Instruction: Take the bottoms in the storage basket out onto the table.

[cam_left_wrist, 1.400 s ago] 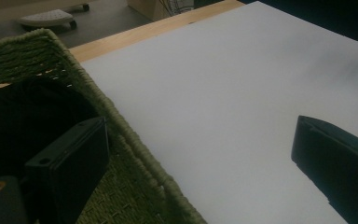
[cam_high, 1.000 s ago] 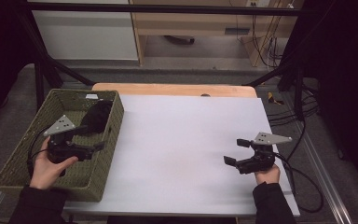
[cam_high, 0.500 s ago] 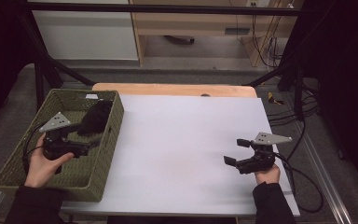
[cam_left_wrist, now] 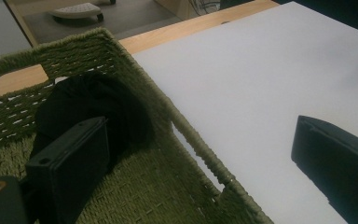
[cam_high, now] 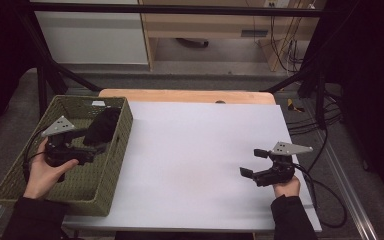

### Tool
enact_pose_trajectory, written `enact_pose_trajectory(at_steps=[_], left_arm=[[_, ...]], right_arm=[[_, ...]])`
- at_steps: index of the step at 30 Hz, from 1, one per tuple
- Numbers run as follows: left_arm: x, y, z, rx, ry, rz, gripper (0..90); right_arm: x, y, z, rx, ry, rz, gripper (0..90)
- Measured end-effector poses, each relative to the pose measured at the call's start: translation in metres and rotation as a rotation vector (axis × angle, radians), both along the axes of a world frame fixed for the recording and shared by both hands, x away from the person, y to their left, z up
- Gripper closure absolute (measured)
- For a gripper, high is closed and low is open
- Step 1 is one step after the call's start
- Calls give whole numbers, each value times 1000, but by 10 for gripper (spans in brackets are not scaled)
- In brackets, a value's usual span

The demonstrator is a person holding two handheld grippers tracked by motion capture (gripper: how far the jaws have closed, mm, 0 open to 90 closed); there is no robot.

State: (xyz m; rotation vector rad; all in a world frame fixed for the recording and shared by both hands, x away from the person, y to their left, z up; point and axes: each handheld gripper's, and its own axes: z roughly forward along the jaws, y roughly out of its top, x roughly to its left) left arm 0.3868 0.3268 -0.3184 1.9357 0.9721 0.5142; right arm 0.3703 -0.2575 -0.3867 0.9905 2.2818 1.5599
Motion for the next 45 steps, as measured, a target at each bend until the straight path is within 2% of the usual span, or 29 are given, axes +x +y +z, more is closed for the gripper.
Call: enact_pose_trajectory(at_steps=[10,23,27,33,41,45], left_arm=[[5,-4,4,26,6,-1,40],[2,1,32,46,-18,16,40],[6,4,42,53,-17,29,40],[17,5,47,57,-7,50,40],[33,5,45,67,22,101,40],[40,4,42,72,27,111,40]], right_arm=[[0,1,-1,-8,1,-2,38],[0,0,0,-2,2,1,38],[0,1,0,-2,1,1,37],[0,1,0,-3,1,1,38],[0,0,0,-5,0,2,38],[0,0,0,-5,0,1,38]])
